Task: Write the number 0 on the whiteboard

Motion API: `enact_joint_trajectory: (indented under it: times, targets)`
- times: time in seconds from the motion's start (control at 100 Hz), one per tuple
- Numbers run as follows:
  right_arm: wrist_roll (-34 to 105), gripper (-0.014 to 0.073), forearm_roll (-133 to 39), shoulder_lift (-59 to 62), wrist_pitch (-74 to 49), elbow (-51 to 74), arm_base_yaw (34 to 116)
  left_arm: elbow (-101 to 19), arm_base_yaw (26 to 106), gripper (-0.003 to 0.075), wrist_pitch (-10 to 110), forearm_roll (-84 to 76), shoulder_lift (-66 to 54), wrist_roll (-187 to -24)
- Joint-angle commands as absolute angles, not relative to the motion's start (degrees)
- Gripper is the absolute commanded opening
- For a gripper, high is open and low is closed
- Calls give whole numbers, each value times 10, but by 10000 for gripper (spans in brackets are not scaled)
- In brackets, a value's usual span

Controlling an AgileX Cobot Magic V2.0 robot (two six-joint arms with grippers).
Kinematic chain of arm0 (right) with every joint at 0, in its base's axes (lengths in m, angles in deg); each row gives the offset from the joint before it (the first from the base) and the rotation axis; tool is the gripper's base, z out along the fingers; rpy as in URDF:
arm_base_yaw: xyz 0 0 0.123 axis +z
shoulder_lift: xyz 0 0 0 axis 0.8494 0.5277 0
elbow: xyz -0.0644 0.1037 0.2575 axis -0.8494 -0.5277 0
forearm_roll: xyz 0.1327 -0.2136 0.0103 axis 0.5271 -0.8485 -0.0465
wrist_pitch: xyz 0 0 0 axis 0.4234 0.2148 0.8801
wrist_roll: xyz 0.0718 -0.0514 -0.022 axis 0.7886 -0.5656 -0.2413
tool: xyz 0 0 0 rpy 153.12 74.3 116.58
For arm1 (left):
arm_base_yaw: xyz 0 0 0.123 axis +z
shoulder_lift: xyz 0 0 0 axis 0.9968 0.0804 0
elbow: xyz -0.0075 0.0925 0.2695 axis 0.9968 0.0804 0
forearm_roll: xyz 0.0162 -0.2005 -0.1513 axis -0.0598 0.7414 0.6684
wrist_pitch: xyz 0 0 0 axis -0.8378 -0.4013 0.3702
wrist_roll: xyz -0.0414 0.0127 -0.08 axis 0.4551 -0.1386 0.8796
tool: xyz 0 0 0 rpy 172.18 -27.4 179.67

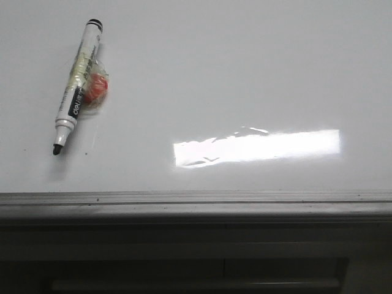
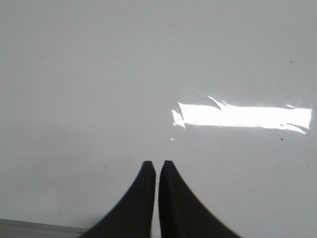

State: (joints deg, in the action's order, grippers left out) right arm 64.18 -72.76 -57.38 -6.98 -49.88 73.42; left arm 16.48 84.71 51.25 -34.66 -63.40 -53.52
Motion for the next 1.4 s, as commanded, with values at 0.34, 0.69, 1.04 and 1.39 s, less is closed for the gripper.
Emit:
enact_joint_trajectory:
  times: [0.34,0.69,1.04,1.39]
  targets:
    - [635,-58,-729,-585,-99,-506,731,184,848,-20,557,-343,-650,-536]
    - [635,-58,-729,-585,-99,-506,731,184,848,-20,557,-343,-650,-536]
    - [635,-58,-733,-585,-165,-506,731,184,848,-20,557,-343,-650,-536]
    - [681,-58,-600,-585,-320,-506,731,183,848,-20,562,15,-650,-524]
